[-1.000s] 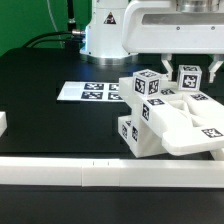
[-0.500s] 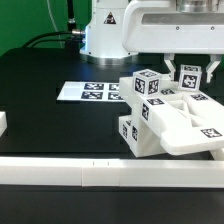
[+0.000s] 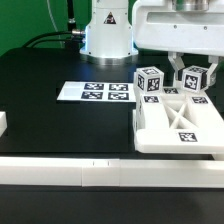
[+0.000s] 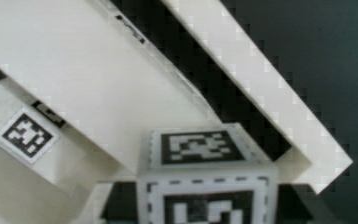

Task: Assemble chair

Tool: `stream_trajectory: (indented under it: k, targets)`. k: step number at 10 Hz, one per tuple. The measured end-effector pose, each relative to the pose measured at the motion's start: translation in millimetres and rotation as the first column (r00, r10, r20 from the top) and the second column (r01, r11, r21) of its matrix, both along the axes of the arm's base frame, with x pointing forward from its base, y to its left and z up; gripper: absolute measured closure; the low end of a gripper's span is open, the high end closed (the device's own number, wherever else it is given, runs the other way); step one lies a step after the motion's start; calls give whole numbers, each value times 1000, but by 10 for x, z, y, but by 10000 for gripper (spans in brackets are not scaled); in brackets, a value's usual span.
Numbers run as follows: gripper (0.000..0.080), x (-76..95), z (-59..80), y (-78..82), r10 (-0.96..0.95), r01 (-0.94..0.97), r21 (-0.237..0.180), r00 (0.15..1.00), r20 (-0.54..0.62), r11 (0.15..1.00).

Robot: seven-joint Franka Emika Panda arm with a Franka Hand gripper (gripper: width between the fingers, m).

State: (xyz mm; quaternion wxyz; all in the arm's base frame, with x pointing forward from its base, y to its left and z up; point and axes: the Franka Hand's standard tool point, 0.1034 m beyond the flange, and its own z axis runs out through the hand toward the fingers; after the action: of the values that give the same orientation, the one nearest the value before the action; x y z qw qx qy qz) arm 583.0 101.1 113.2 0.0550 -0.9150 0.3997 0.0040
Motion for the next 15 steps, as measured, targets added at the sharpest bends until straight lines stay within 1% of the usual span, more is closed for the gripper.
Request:
stream_trajectory:
  k: [1, 3, 5, 6, 8, 9, 10, 11, 12, 13, 14, 15]
  targets:
    - [515, 0, -1, 5, -49, 49, 3, 999, -5, 999]
    - [515, -3, -5, 30, -248, 248, 22, 968, -31, 968]
    - [515, -31, -10, 64, -457, 460, 42, 888, -56, 887]
    - [515, -37, -11, 90, -566, 570, 50, 821, -77, 820]
    - [515, -16, -11, 119, -688, 693, 59, 721, -89, 719]
    - [515, -17, -14, 124, -700, 706, 59, 708, -93, 705]
    - [420, -20, -21, 127, -701, 707, 58, 707, -94, 705]
    - [265, -21, -22, 126, -670, 675, 60, 738, -87, 736]
    - [265, -17, -18, 127, -650, 655, 62, 755, -83, 753]
    - [180, -18, -19, 128, -596, 600, 63, 800, -71, 797]
    - [159, -19, -24, 127, -529, 532, 65, 847, -57, 844]
    - [152, -20, -26, 126, -499, 502, 66, 865, -52, 862]
